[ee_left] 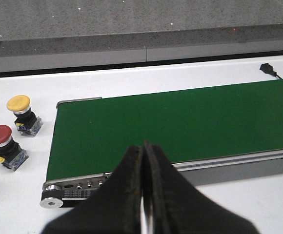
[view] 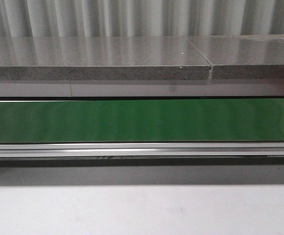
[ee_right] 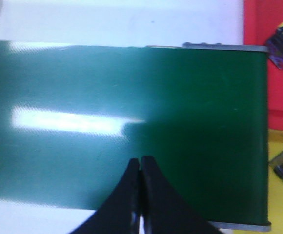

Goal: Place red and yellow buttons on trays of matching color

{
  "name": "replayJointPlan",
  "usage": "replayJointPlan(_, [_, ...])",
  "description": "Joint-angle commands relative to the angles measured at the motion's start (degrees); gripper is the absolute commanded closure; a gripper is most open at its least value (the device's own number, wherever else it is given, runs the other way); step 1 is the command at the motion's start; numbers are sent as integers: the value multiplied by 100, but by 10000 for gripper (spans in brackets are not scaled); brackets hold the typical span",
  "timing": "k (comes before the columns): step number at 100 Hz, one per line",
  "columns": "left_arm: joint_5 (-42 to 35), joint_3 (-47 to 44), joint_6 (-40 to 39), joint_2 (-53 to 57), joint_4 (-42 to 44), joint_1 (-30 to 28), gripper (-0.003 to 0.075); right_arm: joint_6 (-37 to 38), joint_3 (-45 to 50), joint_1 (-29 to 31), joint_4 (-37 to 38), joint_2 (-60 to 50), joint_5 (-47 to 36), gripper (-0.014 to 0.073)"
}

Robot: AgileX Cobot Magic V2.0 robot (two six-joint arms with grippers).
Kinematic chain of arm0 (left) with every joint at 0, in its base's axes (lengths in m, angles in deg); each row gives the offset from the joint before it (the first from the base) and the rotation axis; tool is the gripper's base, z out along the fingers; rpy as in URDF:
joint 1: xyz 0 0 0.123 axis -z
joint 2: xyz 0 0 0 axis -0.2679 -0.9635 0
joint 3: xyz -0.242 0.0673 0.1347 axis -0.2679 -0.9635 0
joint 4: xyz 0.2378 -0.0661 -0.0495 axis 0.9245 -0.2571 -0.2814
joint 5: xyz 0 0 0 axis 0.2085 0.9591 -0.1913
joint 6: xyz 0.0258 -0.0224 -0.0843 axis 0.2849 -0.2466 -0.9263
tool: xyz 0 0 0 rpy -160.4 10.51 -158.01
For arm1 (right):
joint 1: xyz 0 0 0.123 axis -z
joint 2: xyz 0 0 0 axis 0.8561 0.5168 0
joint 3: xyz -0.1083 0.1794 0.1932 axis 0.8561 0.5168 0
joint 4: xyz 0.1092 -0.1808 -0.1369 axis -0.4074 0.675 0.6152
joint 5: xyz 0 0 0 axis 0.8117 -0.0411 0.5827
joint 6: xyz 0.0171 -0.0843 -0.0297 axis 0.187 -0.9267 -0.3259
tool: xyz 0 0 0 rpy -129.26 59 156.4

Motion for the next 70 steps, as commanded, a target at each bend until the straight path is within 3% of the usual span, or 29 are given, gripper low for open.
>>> replayJointPlan(1, [-413,151,5,-62,-72,42,740,-217,15,-244,10,-363,-379,660])
replayJointPlan(25, [-413,151,5,-62,-72,42,740,-239,732,-665,31,-1067,-930,660])
replayJointPlan(70, [-413,151,5,-62,-72,42,740,-239,2398,-666,36,-3475,-1642,660])
